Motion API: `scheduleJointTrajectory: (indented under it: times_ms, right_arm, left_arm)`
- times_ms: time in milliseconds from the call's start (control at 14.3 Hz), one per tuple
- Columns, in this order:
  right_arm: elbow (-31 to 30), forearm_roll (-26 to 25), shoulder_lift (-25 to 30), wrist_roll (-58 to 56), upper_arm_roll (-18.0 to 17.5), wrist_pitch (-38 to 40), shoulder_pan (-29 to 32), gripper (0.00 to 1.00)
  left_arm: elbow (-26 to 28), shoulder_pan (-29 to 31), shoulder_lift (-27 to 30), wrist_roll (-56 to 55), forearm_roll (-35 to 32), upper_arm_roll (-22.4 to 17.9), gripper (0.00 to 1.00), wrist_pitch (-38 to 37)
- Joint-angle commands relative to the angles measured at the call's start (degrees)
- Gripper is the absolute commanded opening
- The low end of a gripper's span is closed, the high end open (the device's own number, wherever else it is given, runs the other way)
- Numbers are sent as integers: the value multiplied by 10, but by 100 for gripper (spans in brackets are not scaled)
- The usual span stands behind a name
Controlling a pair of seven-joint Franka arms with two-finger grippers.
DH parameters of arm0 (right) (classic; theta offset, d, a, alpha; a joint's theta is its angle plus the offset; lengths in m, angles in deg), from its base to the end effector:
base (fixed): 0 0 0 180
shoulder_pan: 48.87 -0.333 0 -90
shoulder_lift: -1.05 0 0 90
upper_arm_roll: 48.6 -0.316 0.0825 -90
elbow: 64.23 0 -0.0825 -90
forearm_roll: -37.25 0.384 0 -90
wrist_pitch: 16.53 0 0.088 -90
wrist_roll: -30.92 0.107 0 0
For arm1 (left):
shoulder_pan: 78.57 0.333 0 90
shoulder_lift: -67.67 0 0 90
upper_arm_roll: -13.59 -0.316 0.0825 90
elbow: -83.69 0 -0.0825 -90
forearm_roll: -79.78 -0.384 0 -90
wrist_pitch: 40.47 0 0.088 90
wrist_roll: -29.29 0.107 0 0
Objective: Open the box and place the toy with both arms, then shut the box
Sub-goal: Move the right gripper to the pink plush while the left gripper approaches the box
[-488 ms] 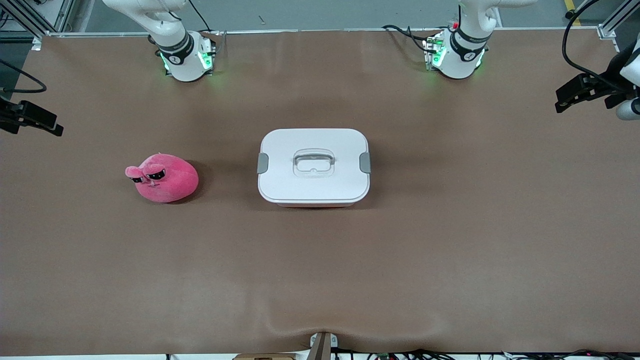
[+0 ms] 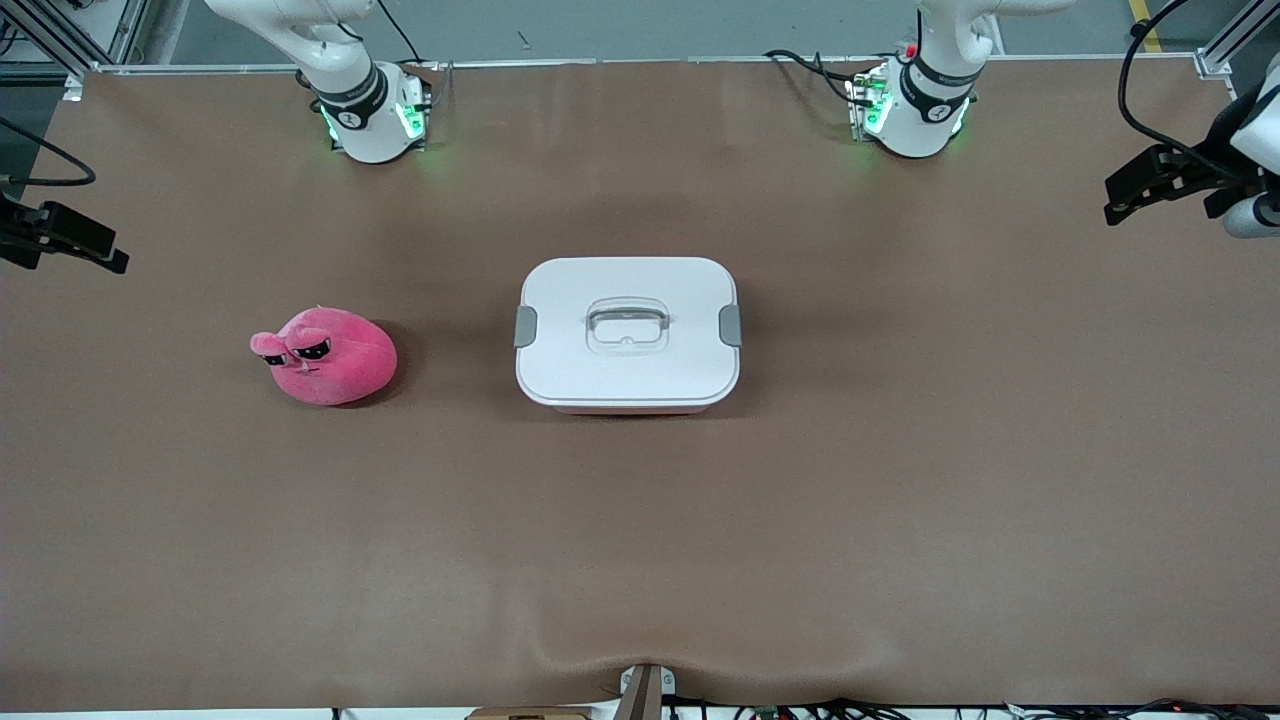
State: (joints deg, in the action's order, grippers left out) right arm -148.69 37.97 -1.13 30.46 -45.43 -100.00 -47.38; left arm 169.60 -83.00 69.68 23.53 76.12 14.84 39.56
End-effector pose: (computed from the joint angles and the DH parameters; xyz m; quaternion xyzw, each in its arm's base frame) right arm 0.5532 -0.0430 0.6388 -0.9990 0.0361 0.0274 0.0064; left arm 0.5231 -0.0445 0.6621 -0.9989 -0.0052 0.0304 0.0352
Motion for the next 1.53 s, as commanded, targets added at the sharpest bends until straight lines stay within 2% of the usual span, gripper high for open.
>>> scheduleJointTrajectory:
  times_ms: [0, 209, 697, 976, 1185, 1464]
  right_arm:
    - [7, 7, -1, 6, -4, -2, 0, 100]
    - [-2, 4, -3, 3, -4, -21, -13, 100]
    - [-68, -2, -16, -8, -4, -75, -50, 100]
    - [-133, -15, -16, -125, -4, -140, -50, 100]
    - [-188, -14, -14, -125, -4, -173, -54, 100]
    - [-240, -5, -13, -120, -4, -209, -54, 100]
  left_arm:
    - [-15, 0, -14, -7, -4, 16, 100, -1]
    - [-11, 3, -14, -6, 0, 17, 100, -1]
    - [-6, 0, -21, -25, 8, 19, 100, -5]
    - [-7, -16, -43, -161, 76, 21, 100, -5]
    - [-10, -58, -61, -287, 85, 25, 100, 0]
    - [-12, -109, -86, -404, 91, 24, 100, 12]
